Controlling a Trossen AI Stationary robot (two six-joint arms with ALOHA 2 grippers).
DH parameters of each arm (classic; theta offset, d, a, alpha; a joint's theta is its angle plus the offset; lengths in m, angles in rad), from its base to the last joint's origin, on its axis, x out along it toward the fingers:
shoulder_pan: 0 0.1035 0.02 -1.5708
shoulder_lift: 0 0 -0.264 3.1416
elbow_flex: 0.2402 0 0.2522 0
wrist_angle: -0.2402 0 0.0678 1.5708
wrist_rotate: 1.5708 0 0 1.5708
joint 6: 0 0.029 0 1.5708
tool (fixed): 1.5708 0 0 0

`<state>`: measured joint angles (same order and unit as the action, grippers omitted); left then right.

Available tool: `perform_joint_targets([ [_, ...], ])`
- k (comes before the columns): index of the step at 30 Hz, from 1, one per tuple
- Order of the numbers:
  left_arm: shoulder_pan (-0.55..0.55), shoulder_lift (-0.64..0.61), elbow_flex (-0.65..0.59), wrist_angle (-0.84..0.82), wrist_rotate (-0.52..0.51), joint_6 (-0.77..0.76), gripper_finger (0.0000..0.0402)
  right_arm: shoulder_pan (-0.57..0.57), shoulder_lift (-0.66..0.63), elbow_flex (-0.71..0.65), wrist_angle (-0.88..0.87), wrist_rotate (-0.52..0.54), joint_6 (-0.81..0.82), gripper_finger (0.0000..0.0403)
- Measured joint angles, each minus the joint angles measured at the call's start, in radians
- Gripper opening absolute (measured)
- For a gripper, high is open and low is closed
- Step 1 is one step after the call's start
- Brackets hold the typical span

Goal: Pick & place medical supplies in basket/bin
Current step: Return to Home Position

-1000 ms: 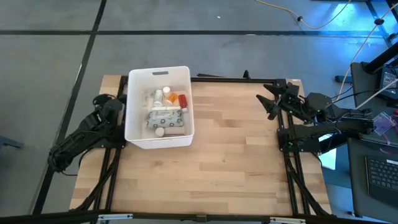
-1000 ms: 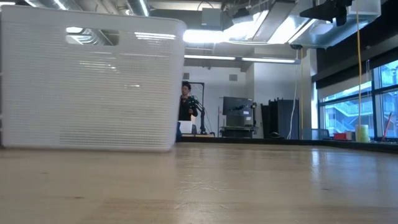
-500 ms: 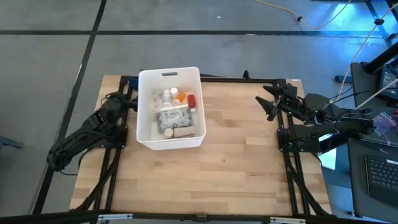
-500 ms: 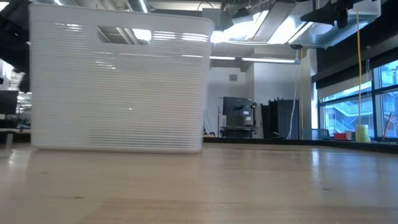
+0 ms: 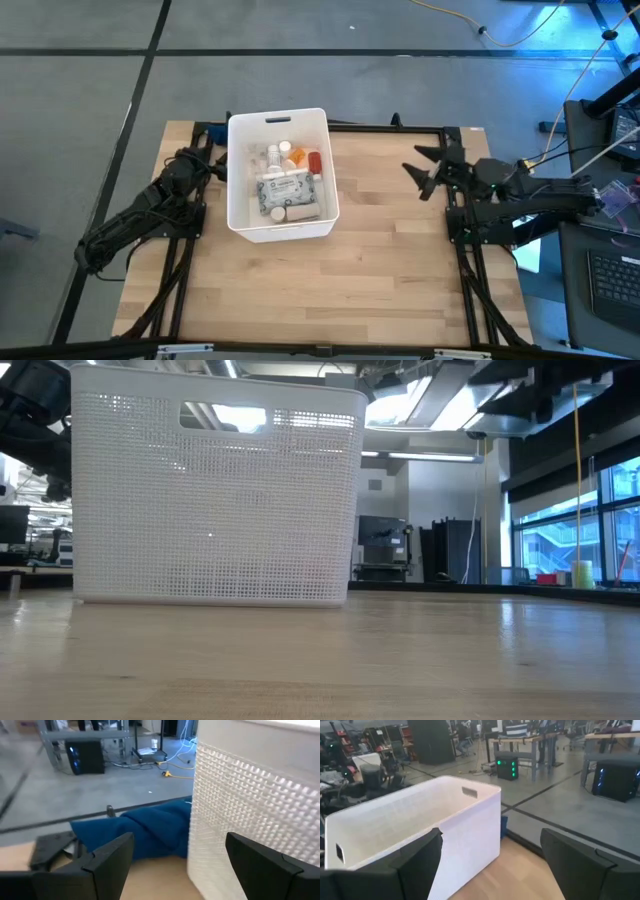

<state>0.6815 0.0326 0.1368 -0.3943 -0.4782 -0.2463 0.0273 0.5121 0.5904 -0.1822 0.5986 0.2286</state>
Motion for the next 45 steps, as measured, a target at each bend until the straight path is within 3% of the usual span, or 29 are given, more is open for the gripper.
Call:
perform_joint_targets([
  [9,0.0,0.0,0.0,-0.001,-0.059,0.024,0.031,0.0,-0.061,-0.28,0.39,-0.034,-0.022,0.0336],
  [12,0.0,0.0,0.0,-0.001,-0.06,0.024,0.0309,-0.001,-0.129,-0.352,0.435,-0.049,-0.029,0.0336],
  [27,0.0,0.0,0.0,-0.001,-0.06,0.024,0.0309,-0.084,-0.402,-0.497,0.369,-0.103,-0.004,0.0336],
  [32,0.0,0.0,0.0,-0.002,-0.06,0.024,0.0309,-0.097,-0.513,-0.519,0.273,-0.13,-0.002,0.0336],
  [41,0.0,0.0,0.0,-0.005,-0.059,0.024,0.031,-0.098,-0.512,-0.524,0.161,-0.113,-0.085,0.0336],
  [45,0.0,0.0,0.0,-0.005,-0.054,0.024,0.0309,-0.098,-0.494,-0.539,0.12,-0.051,-0.131,0.0336],
])
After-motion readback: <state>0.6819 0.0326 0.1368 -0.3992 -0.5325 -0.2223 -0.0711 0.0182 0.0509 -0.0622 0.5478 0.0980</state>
